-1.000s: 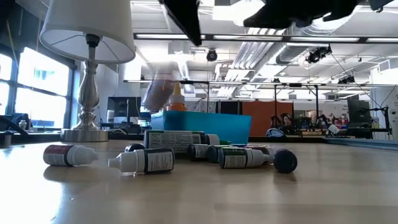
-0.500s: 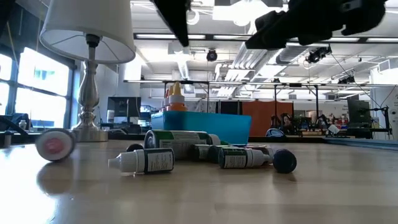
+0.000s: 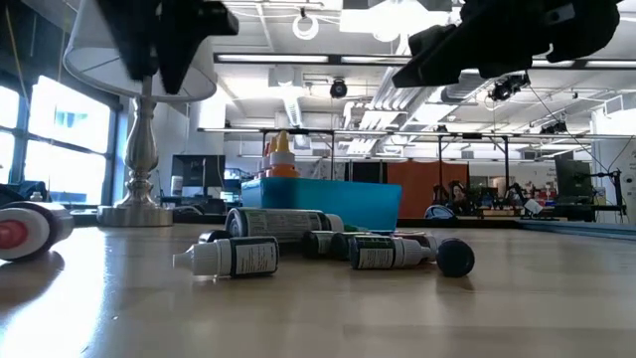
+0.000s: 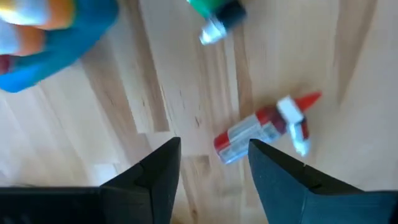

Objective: Pick & Place food coloring
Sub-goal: Put the large red food coloring bottle into the bin

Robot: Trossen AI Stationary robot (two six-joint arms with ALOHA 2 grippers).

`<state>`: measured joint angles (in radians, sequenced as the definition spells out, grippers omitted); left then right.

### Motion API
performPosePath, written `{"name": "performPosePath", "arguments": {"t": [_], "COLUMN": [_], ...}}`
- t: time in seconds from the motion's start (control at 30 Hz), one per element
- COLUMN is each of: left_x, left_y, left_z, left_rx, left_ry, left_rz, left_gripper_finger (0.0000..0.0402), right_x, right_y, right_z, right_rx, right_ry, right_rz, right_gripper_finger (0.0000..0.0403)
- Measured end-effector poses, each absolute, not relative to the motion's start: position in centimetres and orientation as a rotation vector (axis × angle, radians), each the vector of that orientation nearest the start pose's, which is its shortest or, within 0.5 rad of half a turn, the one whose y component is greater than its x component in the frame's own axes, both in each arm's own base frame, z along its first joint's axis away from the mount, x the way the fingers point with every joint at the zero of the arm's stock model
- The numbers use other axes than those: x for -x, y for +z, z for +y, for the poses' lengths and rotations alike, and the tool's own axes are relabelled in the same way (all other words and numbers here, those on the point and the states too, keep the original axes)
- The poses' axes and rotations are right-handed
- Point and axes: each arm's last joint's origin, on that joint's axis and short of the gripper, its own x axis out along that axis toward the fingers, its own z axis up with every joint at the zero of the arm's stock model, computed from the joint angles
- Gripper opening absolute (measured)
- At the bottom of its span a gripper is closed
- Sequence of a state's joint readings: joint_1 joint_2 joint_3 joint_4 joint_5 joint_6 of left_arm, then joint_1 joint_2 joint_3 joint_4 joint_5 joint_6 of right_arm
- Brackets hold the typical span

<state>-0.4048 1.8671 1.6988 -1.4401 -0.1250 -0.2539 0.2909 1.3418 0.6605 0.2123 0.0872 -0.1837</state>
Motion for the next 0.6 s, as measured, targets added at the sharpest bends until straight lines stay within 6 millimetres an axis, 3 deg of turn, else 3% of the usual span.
{"name": "performPosePath", "arguments": {"t": [0.27,0.6], "left_x": [-30.6,-29.9], "left_y": [24.4,21.4], "left_z": [-14.3,-16.1], "left_rx": [-0.233,-0.274], "left_ry": [-0.105,-0.262], "left_rz": [1.657,1.613], "left_gripper_finger": [0.0175,0.0168], "right_x": [-26.3,-26.3], "right_y": [20.9,20.9], "right_z": [7.6,7.6], "right_rx": [0.300,0.301], "right_ry": [0.250,0.250], "right_rz": [0.441,0.442], "right_gripper_finger": [0.0193,0.0193]}}
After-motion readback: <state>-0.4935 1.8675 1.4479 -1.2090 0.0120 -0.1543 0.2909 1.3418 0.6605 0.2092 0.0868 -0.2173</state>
